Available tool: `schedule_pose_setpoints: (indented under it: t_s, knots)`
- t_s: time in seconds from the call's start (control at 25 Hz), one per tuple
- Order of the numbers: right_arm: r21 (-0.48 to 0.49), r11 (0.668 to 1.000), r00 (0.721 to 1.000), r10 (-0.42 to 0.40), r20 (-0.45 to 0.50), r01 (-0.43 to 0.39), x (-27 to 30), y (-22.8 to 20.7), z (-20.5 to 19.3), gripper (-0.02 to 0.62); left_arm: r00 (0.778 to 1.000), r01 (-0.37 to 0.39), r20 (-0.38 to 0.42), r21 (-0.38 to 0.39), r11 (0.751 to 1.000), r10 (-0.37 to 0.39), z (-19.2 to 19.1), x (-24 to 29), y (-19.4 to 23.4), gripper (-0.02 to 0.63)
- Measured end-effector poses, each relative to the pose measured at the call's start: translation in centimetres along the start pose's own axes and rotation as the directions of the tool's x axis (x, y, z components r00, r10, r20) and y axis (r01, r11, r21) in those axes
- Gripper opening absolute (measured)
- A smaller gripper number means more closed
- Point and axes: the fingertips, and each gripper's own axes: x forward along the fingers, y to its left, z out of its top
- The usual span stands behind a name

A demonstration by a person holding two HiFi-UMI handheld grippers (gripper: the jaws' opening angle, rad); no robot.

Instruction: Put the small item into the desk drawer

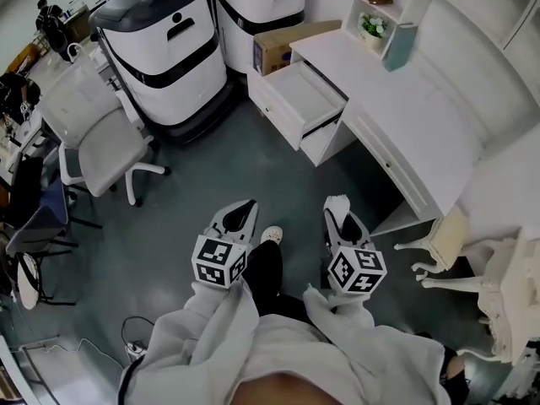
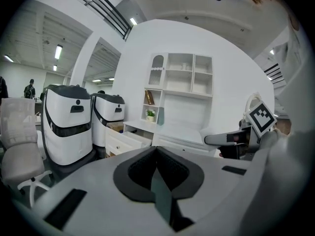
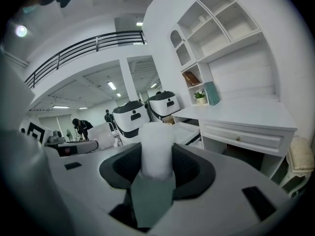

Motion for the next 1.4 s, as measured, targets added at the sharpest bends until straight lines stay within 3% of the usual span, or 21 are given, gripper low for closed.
schedule_pose_setpoints:
  t_s: [0.8,1.4]
  knots:
    - [0.003,0.999,0.998,-0.052,0.036,0.052,14.8,-3.7,10.6,0.19,0.998,0.064,0.004,0.03,0.997,-0.064,9.2,15.5,9.5,0.017]
    - [0.052,0.996,0.997,-0.074,0.013,0.073,20.1,-4.6,10.7,0.19,0.995,0.102,-0.024,0.025,0.995,-0.101,9.1,19.8,13.1,0.017]
